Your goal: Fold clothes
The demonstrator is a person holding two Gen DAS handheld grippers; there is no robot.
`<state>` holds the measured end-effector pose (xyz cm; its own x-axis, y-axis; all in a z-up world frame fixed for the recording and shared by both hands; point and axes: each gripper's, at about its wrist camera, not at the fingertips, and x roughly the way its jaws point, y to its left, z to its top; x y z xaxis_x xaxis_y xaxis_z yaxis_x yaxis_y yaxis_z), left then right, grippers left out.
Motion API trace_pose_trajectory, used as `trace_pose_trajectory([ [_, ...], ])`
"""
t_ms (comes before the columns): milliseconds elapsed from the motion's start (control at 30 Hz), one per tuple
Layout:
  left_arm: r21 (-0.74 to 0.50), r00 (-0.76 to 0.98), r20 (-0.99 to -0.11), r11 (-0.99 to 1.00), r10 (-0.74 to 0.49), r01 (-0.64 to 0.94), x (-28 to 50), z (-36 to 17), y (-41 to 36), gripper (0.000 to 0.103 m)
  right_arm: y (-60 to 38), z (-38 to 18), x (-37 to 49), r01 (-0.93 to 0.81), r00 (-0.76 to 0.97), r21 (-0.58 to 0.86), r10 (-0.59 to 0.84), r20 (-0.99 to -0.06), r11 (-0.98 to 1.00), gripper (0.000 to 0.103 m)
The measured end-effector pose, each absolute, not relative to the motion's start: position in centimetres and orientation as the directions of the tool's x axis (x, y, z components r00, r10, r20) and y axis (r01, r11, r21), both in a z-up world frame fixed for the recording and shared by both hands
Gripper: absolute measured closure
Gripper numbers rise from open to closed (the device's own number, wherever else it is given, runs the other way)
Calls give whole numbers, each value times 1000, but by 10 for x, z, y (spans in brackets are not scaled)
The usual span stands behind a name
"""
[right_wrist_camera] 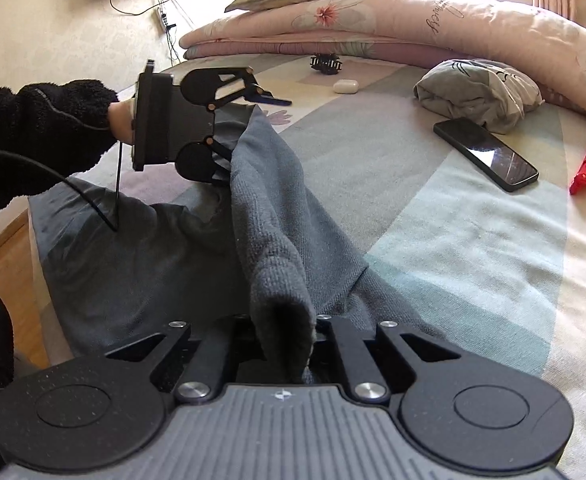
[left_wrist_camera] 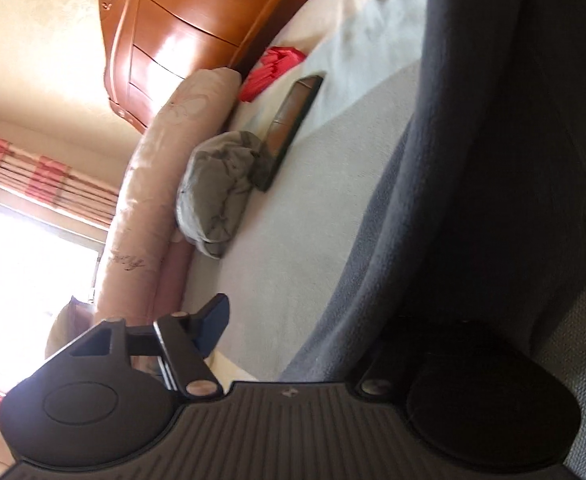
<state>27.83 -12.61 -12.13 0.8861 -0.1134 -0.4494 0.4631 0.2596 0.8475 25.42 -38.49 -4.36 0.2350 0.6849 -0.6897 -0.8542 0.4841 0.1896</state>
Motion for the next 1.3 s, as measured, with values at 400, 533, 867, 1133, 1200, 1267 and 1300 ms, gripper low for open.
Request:
trace_pose_trajectory([
  [400,803,839,-534,246,-107,543,277,-118,-135,103,-385,-49,255,-835,257,182,661,-706,519,92],
  [533,802,835,-540,237,-108,549,269,-94,-136,103,-390,-44,257,-824,288,174,663,-691,540,92],
  [867,778,813,-571,243,-113,580,224,-46,-132,103,-417,-31,269,-760,366,239,703,-610,604,91],
  [1133,725,782,-608,304,-138,618,203,-17,-130,103,-428,-21,263,-751,389,253,717,-579,611,90],
  [1200,715,774,-615,309,-150,627,197,-12,-130,103,-430,-20,261,-749,391,251,714,-581,614,90],
  [1267,702,763,-626,310,-159,641,192,-11,-131,103,-431,-20,260,-744,390,255,712,-583,617,89],
  [1300,696,757,-633,310,-164,648,190,-10,-131,103,-432,-20,260,-742,390,258,712,-584,618,89],
])
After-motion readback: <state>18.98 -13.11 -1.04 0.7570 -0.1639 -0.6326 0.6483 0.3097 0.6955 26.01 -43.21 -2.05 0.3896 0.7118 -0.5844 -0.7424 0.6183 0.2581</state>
